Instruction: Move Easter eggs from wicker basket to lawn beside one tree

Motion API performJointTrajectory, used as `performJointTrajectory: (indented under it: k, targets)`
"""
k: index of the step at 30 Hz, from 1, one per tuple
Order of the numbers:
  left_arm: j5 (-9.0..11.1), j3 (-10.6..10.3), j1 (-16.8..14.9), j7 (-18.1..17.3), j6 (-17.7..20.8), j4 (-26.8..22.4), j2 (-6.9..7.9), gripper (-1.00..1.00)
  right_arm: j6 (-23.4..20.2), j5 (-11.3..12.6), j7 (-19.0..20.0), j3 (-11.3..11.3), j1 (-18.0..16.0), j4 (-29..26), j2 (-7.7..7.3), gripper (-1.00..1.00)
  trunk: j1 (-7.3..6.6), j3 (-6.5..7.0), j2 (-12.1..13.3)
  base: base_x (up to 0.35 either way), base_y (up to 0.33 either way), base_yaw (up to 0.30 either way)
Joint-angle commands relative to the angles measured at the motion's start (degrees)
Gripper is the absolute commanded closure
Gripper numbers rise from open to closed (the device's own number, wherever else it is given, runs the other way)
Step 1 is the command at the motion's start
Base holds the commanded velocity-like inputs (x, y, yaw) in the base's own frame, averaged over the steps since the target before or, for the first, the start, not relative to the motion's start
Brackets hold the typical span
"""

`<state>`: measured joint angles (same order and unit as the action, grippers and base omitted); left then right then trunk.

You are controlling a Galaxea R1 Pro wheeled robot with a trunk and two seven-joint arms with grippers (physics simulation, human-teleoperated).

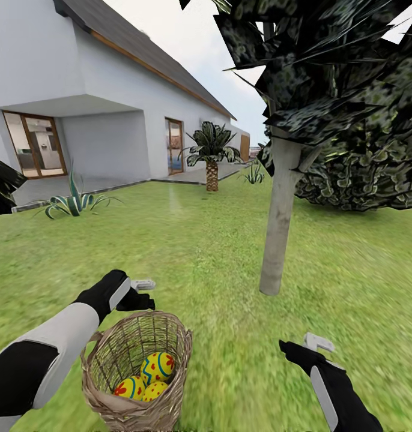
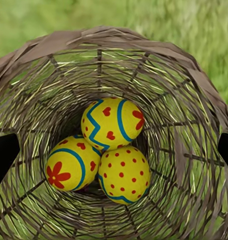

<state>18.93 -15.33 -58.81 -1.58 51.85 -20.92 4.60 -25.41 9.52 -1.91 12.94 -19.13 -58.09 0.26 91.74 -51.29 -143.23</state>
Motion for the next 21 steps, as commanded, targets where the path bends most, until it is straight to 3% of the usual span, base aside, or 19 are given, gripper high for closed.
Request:
performJointTrajectory:
  k: [1, 13, 20, 21]
  targets:
    - [0.1, -0.4, 0.0, -0.3, 0.2, -0.1, 0.08, -1.0, -0.3, 0.6, -0.2, 0.1, 0.0, -0.1, 0.02, -1.0, 0.01, -0.29, 0.0, 0.0, 0.0, 0.0]
    - [0.1, -0.5, -0.1, -1.3, 0.3, -0.1, 0.23, -1.0, -0.3, 0.6, 0.1, 0.1, 0.0, -0.8, 0.1, -1.0, 0.22, -2.06, -0.2, 0.0, 0.0, 0.0]
    - [0.1, -0.4, -0.1, -1.4, 0.3, -0.1, 0.21, -1.0, -2.6, 0.9, 3.7, -0.1, 0.6, -10.5, 0.47, -1.0, 0.27, -2.51, -0.2, 0.0, 0.0, 0.0]
    - [0.1, -0.4, -0.1, -1.4, 0.3, -0.1, 0.19, -1.0, -5.5, 1.8, 4.1, 0.2, 0.9, -14.1, 0.54, -1.0, 0.27, -2.51, -0.2, 0.0, 0.0, 0.0]
